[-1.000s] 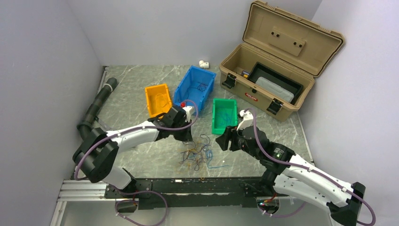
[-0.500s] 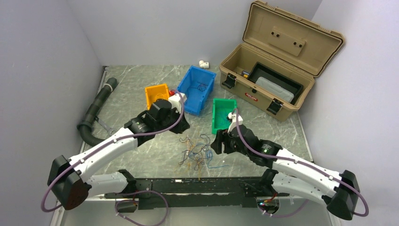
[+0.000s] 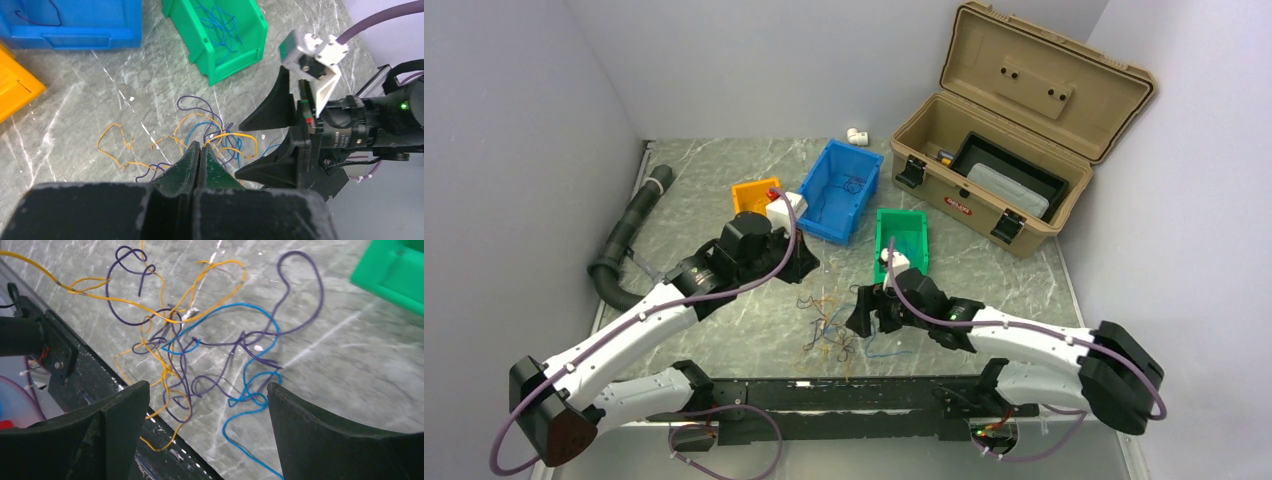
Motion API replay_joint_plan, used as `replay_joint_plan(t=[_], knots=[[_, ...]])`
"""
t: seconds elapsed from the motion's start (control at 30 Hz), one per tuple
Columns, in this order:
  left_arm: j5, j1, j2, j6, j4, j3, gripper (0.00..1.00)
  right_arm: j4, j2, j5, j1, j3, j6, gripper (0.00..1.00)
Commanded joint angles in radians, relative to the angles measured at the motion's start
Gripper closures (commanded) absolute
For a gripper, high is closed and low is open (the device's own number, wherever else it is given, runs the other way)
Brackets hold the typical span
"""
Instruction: Untangle the cables
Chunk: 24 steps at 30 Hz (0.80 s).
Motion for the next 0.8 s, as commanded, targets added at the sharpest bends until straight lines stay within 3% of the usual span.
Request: replay_joint_plan(t=[0.0, 0.27, 0.53, 0.77], knots=[[0.013, 0.004, -0.016, -0.001, 0.032, 0.036, 1.00, 0.248, 0.097, -0.124, 0.003, -0.001, -0.007, 0.09], [0.012, 0.005, -0.017, 0.000, 0.031, 0.062, 1.00, 0.372, 0.215, -0.110, 0.044, 0.029, -0.016, 0.09], [0.000, 0.009, -0.037, 0.007, 0.014, 0.085, 1.00, 0.396, 0.114, -0.013, 0.045, -0.021, 0.010, 0.15], [0.013, 0.011, -0.044, 0.017, -0.002, 0.134, 1.00, 0.325, 0.031, -0.094, 0.046, -0.007, -0.175, 0.15]])
